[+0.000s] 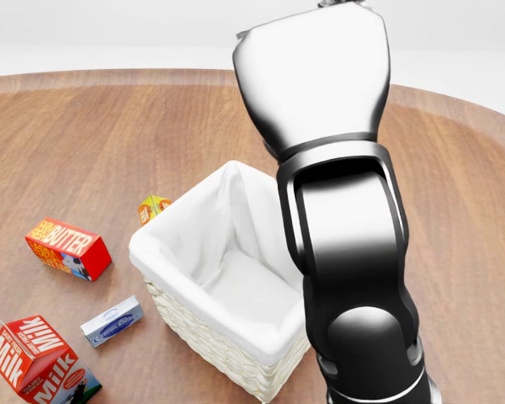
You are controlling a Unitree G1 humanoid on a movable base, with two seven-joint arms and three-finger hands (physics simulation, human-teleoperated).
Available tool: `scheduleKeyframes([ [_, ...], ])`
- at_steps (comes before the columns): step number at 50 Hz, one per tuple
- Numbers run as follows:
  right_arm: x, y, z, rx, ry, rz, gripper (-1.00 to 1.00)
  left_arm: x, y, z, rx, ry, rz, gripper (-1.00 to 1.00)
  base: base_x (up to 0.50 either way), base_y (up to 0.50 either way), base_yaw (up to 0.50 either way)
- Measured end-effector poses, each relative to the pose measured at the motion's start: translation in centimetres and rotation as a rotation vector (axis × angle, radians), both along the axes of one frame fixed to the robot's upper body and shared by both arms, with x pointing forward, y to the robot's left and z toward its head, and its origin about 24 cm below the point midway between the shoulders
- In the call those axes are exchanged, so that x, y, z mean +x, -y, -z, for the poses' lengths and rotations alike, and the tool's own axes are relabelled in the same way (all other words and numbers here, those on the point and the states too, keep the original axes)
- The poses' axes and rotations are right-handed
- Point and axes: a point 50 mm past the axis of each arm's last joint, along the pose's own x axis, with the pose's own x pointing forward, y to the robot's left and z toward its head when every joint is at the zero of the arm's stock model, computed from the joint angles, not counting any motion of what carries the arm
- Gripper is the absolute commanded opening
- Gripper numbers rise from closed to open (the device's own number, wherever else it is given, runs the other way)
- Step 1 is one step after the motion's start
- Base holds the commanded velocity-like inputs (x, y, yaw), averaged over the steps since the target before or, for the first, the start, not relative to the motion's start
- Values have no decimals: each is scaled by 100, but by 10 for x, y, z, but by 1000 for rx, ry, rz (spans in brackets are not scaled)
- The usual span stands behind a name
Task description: Pick up the alphabet soup, and put it in the basket.
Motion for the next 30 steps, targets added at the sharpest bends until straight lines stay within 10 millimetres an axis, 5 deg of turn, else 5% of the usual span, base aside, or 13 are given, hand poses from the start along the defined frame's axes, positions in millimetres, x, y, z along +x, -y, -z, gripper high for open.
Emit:
scheduleKeyframes([
  [30, -11, -15, 31, 248, -188, -119, -100, 1, 0, 2, -2, -6, 1, 100, 0, 0, 0],
])
